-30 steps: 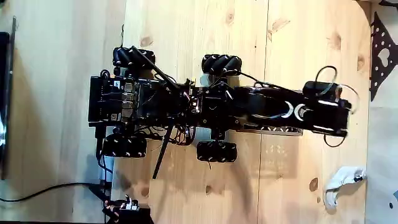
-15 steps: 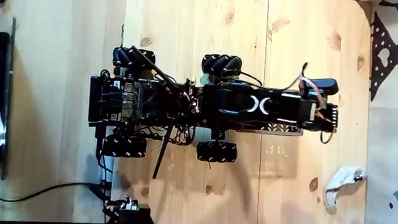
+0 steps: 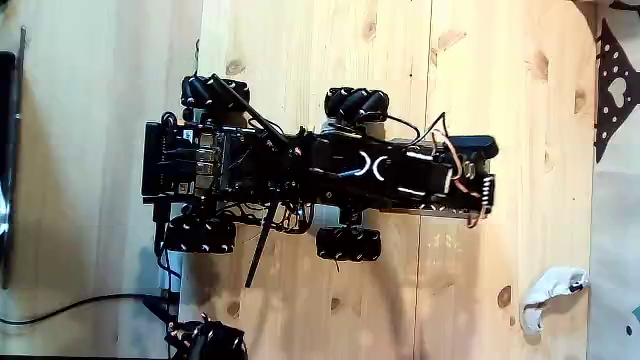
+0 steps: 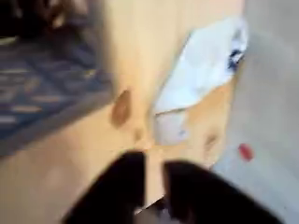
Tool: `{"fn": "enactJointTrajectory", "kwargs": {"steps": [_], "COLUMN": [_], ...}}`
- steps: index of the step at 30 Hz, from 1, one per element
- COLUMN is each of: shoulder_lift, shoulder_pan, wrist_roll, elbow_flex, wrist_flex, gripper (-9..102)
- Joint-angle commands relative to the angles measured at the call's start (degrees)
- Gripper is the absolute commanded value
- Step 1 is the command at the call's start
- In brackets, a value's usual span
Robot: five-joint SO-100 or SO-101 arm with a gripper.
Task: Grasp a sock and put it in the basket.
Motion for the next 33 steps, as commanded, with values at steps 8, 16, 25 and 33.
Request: {"fn": "enactJointTrajectory", "kwargs": {"steps": [8, 16, 25, 33], "shoulder_lift": [9.14, 9.14, 4.92, -11.25], "shoulder_pan": [1.23, 2.29, 3.52, -0.53], "wrist_roll": [0.0, -0.62, -0.62, 0.18], "elbow_flex": [4.48, 4.57, 4.57, 4.66], "wrist_flex": [8.53, 16.35, 19.25, 8.7], "gripper": [1, 0, 0, 0]}}
